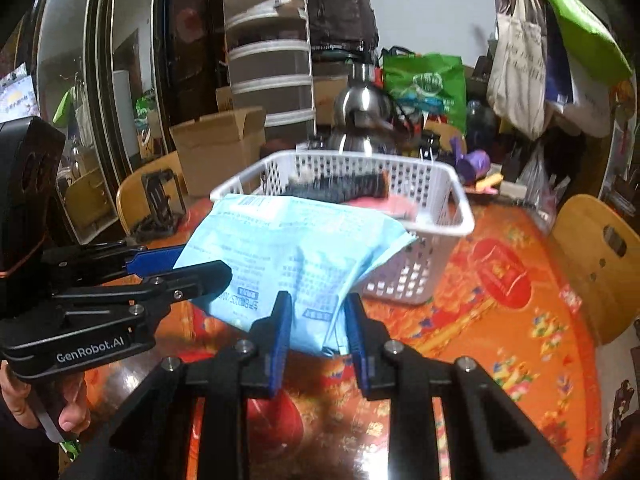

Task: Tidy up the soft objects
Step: 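Carry the wipes pack over the basket and open both grippers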

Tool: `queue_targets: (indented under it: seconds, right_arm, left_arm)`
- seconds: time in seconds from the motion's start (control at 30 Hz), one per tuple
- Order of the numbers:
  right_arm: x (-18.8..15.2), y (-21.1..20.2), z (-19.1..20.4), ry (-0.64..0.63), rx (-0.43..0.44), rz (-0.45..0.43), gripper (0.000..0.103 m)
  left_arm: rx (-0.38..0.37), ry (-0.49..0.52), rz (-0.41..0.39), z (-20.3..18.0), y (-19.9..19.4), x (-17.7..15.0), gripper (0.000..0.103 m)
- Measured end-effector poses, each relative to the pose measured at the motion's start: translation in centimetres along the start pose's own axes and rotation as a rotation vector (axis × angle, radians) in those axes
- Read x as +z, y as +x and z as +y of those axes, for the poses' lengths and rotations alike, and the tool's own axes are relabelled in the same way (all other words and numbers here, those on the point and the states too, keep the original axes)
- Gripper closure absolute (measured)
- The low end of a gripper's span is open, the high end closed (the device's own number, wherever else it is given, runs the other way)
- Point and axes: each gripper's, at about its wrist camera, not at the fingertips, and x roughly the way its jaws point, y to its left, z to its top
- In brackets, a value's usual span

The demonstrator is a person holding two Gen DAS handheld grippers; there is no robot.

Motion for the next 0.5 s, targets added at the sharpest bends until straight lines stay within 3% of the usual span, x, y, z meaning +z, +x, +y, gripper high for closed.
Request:
queue_targets:
  seconds: [0.3, 0.5]
  right_arm:
    - [6.3, -0.2, -1.1, -0.012, -0.03, -0.076, 0.077]
    - [9.5, 2.6, -2.4, -0.01, -0.037, -0.064, 0.077]
  left_arm:
    - [0.004, 0.029, -0.058, -0.4, -1.9, 7.2, 0.073]
    - [0.014, 0.031, -0.058, 0.7, 0.0, 11.8, 0.073]
